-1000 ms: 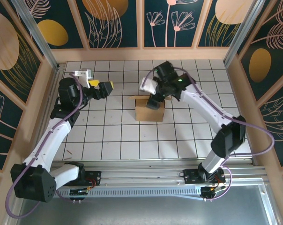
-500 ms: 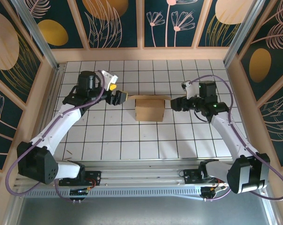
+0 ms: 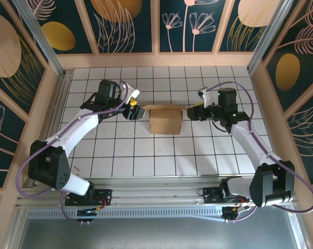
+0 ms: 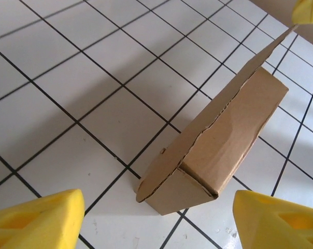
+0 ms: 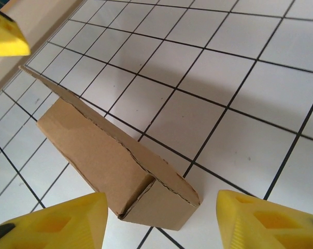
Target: Fold the paper box
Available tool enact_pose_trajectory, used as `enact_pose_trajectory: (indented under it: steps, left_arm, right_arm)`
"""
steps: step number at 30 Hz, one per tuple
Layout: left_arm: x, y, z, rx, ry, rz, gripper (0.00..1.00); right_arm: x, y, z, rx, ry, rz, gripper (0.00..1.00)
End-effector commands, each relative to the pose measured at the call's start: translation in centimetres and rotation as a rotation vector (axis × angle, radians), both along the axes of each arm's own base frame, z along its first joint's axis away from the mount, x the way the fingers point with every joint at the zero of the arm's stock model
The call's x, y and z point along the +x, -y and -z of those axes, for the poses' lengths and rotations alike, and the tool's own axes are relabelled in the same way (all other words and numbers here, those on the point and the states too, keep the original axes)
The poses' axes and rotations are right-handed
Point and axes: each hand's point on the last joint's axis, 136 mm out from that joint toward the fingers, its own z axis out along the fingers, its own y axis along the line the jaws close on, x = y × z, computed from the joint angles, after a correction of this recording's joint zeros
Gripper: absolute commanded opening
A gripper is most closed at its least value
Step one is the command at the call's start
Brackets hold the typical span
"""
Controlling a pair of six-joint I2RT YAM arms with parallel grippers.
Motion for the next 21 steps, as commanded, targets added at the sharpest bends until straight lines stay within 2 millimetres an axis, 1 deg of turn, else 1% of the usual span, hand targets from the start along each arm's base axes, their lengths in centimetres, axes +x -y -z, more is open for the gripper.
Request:
enact_pose_trajectory:
  steps: [1,5,11,15,18,20,21]
  left_arm:
    - [0.1,1.7,-1.5,-0.045,0.050,0.079,0.72]
    - [0.5,2.2,-0.9,-0.042,0.038,0.096,0.69]
    - [1.1,2.9,0.4,-0.045,0.003,0.107,0.55]
    - [1.3,3.0,0.9,-0.050,-0.013,0.100,0.41]
    - [1.2,3.1,0.5,-0.061,-0.013,0.103,0.36]
    - [1.0,3.2,0.5,-0.063,-0.018,0.106,0.35]
    - [1.0,3.2,0.4,-0.064,-0.021,0.108,0.35]
  right_arm:
    - [-0.3,-1.4,0.0,-0.020,0.083,-0.090,0.58]
    - [-0.8,-2.0,0.2,-0.016,0.093,-0.122,0.59]
    - [-0.3,-2.1,1.2,-0.019,0.066,-0.113,0.58]
    - [-0.1,-2.0,1.5,-0.024,0.046,-0.094,0.52]
    - [0.0,-1.7,1.7,-0.032,0.034,-0.076,0.47]
    - [-0.1,-1.6,1.9,-0.034,0.024,-0.066,0.45]
    - [-0.1,-1.6,2.0,-0.032,0.017,-0.062,0.42]
